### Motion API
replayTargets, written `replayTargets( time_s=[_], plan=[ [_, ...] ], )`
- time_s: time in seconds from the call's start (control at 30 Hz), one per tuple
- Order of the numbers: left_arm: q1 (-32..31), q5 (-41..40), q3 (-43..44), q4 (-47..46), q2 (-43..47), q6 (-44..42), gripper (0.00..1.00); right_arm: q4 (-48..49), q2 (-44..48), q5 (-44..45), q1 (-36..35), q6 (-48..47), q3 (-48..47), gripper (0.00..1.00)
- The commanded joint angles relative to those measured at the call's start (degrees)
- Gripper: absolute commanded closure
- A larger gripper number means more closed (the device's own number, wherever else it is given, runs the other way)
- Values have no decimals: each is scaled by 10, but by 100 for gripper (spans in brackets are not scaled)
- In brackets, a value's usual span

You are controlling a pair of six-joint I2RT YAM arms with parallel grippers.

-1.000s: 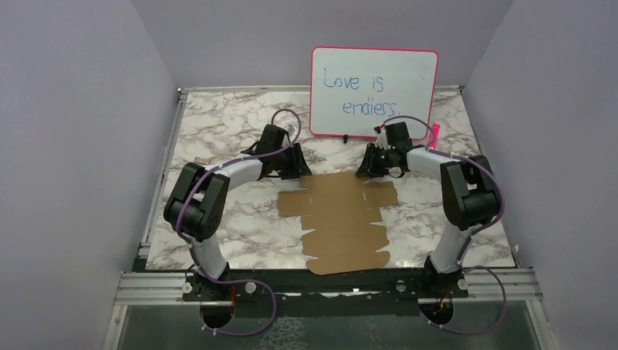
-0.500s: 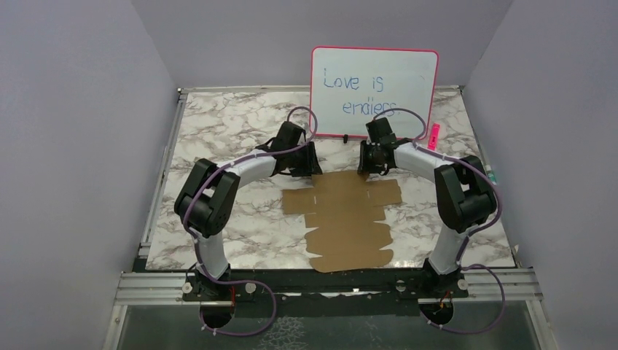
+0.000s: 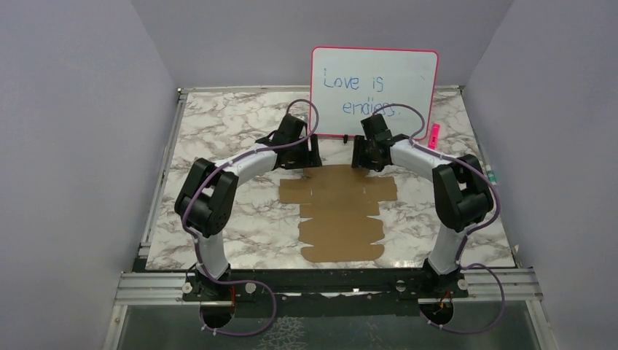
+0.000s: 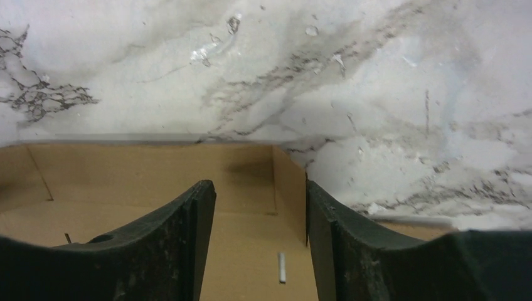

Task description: Fold the paper box

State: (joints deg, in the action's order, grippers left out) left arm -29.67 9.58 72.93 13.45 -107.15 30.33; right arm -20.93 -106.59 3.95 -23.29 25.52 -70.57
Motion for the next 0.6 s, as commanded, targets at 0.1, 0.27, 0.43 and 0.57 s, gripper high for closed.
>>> replayTargets(
  time_s=[0.1, 0.27, 0.43, 0.57],
  plan=[
    [31, -39, -112, 33, 156, -14, 19, -11, 133, 31, 12, -1, 87, 33],
    [74, -6, -195, 37, 244, -10, 16, -7, 207, 2, 14, -7, 141, 26],
    [110, 41, -259, 25, 283, -6, 15, 16, 266, -35, 14, -9, 192, 20],
    [129, 84, -298, -16, 274, 13, 15, 57, 299, -103, 14, -1, 237, 13]
  ],
)
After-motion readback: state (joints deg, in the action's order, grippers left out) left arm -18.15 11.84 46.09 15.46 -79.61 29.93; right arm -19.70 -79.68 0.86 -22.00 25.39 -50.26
